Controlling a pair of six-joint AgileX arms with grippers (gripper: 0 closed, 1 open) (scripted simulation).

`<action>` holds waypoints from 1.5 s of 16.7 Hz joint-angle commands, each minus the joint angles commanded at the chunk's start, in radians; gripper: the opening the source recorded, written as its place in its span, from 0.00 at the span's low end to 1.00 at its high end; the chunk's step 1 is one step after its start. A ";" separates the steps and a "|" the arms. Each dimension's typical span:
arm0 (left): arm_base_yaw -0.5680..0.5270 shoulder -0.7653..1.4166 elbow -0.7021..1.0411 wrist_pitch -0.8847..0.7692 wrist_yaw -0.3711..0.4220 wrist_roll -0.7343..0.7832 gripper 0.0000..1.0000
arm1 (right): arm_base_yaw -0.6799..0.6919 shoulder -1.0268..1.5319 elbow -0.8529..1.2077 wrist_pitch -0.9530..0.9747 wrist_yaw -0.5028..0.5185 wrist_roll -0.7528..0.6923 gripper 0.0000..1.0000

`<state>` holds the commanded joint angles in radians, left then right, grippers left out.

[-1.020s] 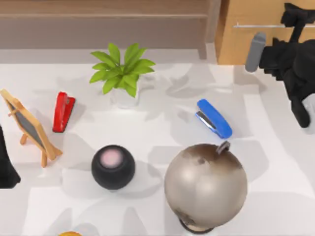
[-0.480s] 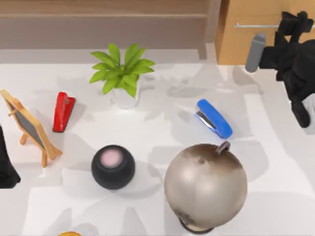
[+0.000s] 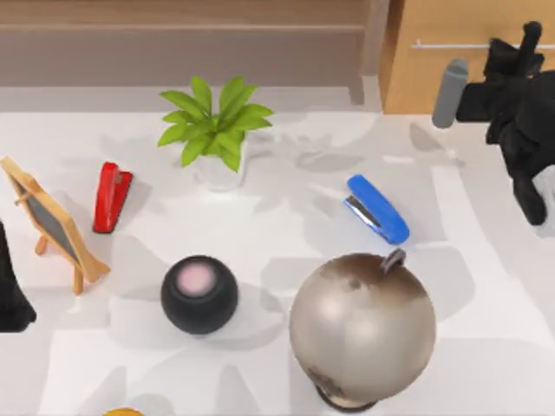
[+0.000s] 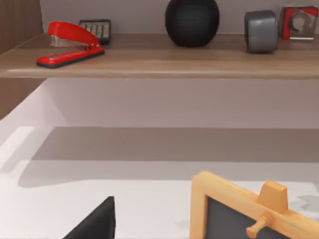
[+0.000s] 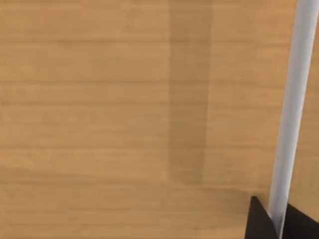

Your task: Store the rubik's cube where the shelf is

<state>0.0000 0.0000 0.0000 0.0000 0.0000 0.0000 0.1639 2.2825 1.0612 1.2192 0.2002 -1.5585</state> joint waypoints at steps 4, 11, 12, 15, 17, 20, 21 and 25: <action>0.000 0.000 0.000 0.000 0.000 0.000 1.00 | 0.000 0.000 0.000 0.000 0.000 0.000 0.00; 0.000 0.000 0.000 0.000 0.000 0.000 1.00 | 0.014 -0.048 -0.113 0.057 0.016 0.003 0.00; 0.000 0.000 0.000 0.000 0.000 0.000 1.00 | 0.019 -0.065 -0.155 0.079 0.021 0.004 0.00; 0.000 0.000 0.000 0.000 0.000 0.000 1.00 | 0.034 -0.111 -0.264 0.140 0.032 0.004 0.00; 0.000 0.000 0.000 0.000 0.000 0.000 1.00 | 0.038 -0.123 -0.288 0.158 0.035 0.005 0.00; 0.000 0.000 0.000 0.000 0.000 0.000 1.00 | 0.034 -0.119 -0.284 0.155 0.034 0.005 0.00; 0.000 0.000 0.000 0.000 0.000 0.000 1.00 | 0.035 -0.121 -0.287 0.158 0.034 0.005 0.00; 0.000 0.000 0.000 0.000 0.000 0.000 1.00 | 0.053 -0.161 -0.397 0.223 0.057 0.004 0.00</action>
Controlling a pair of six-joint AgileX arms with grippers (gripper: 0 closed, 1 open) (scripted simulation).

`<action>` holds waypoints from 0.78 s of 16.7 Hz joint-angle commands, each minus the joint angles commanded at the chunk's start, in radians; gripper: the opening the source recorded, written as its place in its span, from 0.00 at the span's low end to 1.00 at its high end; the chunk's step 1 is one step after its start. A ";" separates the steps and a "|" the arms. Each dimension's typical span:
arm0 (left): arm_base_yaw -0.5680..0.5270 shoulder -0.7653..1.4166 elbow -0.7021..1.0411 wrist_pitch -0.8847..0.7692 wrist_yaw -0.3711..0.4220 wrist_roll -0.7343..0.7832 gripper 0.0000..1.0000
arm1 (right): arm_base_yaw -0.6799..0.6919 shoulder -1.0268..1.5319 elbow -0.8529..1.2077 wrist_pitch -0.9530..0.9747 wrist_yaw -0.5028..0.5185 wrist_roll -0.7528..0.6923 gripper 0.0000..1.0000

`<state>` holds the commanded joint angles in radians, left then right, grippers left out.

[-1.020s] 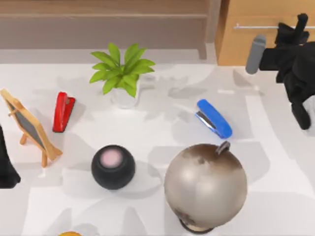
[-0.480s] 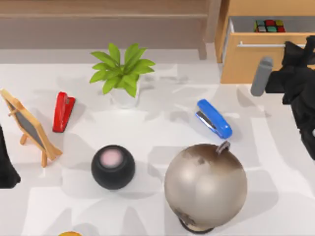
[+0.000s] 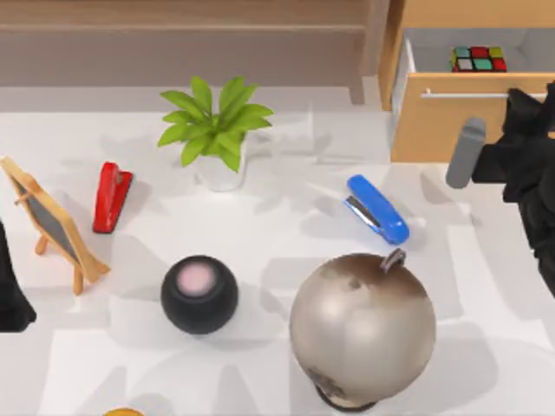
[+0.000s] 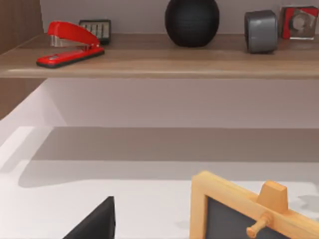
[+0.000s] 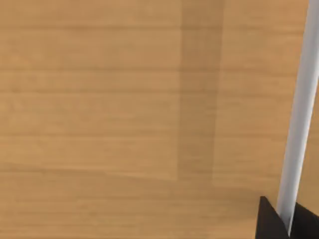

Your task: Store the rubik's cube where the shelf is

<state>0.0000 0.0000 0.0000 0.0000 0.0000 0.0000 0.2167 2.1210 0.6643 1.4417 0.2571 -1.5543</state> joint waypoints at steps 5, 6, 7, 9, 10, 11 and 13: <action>0.000 0.000 0.000 0.000 0.000 0.000 1.00 | 0.031 -0.059 -0.149 0.092 0.025 0.002 0.00; 0.000 0.000 0.000 0.000 0.000 0.000 1.00 | 0.031 -0.059 -0.150 0.093 0.025 0.002 0.00; 0.000 0.000 0.000 0.000 0.000 0.000 1.00 | 0.031 -0.059 -0.150 0.093 0.025 0.002 0.00; 0.000 0.000 0.000 0.000 0.000 0.000 1.00 | 0.027 -0.056 -0.146 0.092 0.023 0.002 0.00; 0.000 0.000 0.000 0.000 0.000 0.000 1.00 | 0.029 -0.057 -0.150 0.095 0.024 0.001 0.00; 0.000 0.000 0.000 0.000 0.000 0.000 1.00 | 0.033 -0.061 -0.163 0.106 0.029 0.000 0.00; 0.000 0.000 0.000 0.000 0.000 0.000 1.00 | 0.047 -0.073 -0.217 0.144 0.047 -0.001 0.00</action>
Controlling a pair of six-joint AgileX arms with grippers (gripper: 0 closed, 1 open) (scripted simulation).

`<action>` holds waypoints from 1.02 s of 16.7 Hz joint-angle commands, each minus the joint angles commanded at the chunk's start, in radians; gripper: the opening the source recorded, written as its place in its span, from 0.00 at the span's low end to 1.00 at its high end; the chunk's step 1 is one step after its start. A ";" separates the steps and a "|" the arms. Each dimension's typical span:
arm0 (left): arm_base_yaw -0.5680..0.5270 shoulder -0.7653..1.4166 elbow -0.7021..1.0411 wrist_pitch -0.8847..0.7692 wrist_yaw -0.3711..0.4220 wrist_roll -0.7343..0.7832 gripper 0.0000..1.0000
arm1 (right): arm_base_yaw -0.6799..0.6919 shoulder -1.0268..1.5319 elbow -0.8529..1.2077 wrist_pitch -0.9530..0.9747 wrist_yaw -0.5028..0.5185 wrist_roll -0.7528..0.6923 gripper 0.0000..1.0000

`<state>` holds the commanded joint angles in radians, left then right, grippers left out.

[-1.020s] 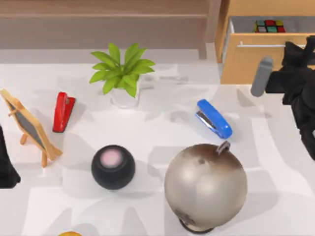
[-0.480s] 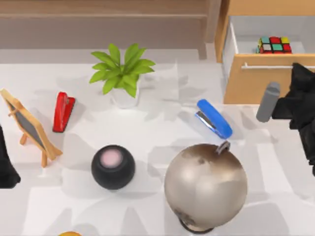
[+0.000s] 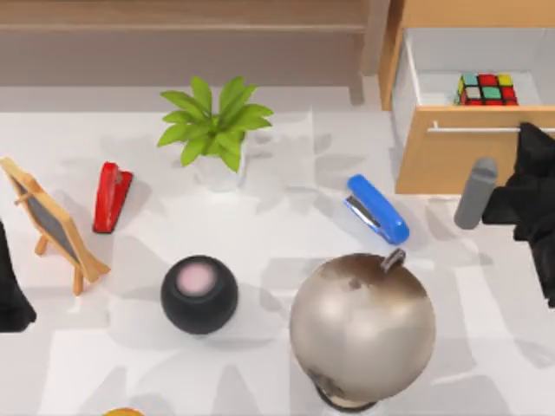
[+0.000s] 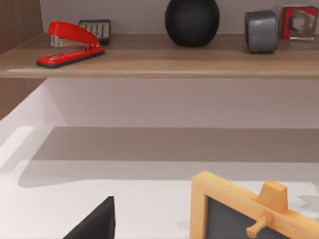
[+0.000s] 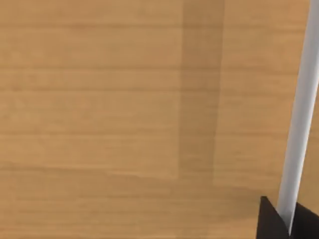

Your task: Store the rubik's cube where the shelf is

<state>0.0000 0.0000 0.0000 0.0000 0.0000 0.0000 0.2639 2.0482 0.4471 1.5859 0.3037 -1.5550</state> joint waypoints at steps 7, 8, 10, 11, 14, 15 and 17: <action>0.000 0.000 0.000 0.000 0.000 0.000 1.00 | 0.054 -0.051 -0.176 0.125 0.050 0.004 0.00; 0.000 0.000 0.000 0.000 0.000 0.000 1.00 | 0.054 -0.051 -0.176 0.125 0.050 0.004 0.00; 0.000 0.000 0.000 0.000 0.000 0.000 1.00 | 0.054 -0.051 -0.176 0.125 0.050 0.004 0.08; 0.000 0.000 0.000 0.000 0.000 0.000 1.00 | 0.054 -0.051 -0.176 0.125 0.050 0.004 0.15; 0.000 0.000 0.000 0.000 0.000 0.000 1.00 | 0.054 -0.051 -0.176 0.125 0.050 0.004 0.38; 0.000 0.000 0.000 0.000 0.000 0.000 1.00 | 0.054 -0.051 -0.176 0.125 0.050 0.004 0.45; 0.000 0.000 0.000 0.000 0.000 0.000 1.00 | 0.054 -0.051 -0.176 0.125 0.050 0.004 0.60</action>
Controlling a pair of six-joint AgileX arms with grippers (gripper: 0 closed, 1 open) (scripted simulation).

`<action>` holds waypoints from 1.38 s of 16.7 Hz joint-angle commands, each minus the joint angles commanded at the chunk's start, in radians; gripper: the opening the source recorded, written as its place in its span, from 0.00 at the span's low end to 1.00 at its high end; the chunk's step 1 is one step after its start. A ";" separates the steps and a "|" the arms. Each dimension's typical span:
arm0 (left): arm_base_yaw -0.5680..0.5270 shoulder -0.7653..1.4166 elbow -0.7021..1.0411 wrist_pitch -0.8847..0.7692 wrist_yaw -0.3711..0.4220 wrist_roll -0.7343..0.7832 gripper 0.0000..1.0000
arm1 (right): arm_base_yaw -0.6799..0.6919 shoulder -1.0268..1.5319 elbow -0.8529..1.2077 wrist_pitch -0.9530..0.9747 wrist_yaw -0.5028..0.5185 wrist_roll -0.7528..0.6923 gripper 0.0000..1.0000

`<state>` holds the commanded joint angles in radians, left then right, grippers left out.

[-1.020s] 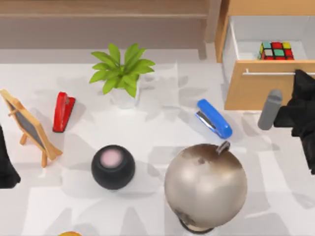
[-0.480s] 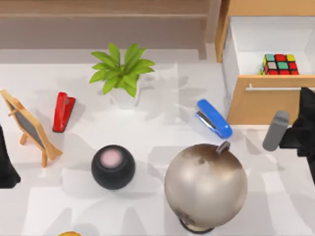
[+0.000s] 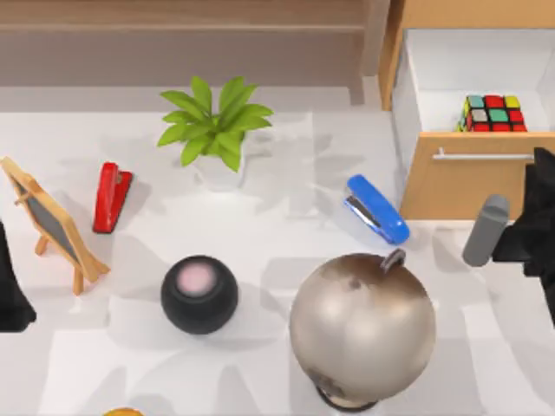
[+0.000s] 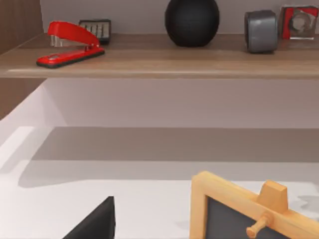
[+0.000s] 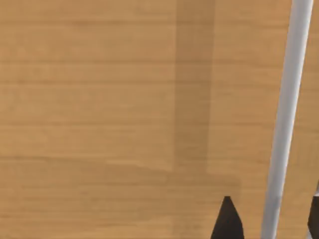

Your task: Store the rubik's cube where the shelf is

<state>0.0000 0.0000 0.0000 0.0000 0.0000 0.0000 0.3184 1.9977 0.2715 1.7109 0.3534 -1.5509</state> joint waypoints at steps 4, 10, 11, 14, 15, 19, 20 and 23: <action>0.000 0.000 0.000 0.000 0.000 0.000 1.00 | 0.000 0.000 0.000 0.000 0.000 0.000 0.90; 0.000 0.000 0.000 0.000 0.000 0.000 1.00 | 0.000 0.000 0.000 0.000 0.000 0.000 1.00; 0.000 0.000 0.000 0.000 0.000 0.000 1.00 | 0.000 0.000 0.000 0.000 0.000 0.000 1.00; 0.000 0.000 0.000 0.000 0.000 0.000 1.00 | -0.001 0.000 0.002 0.000 0.000 0.000 1.00; 0.000 0.000 0.000 0.000 0.000 0.000 1.00 | 0.002 -0.001 -0.002 0.004 0.001 0.000 1.00; 0.000 0.000 0.000 0.000 0.000 0.000 1.00 | 0.020 -0.005 -0.046 0.042 0.020 0.000 1.00; 0.000 0.000 0.000 0.000 0.000 0.000 1.00 | 0.026 -0.007 -0.061 0.054 0.026 0.000 1.00; 0.000 0.000 0.000 0.000 0.000 0.000 1.00 | 0.032 -0.008 -0.073 0.065 0.032 0.001 1.00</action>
<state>0.0000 0.0000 0.0000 0.0000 0.0000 0.0000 0.3499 1.9893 0.1985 1.7764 0.3853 -1.5504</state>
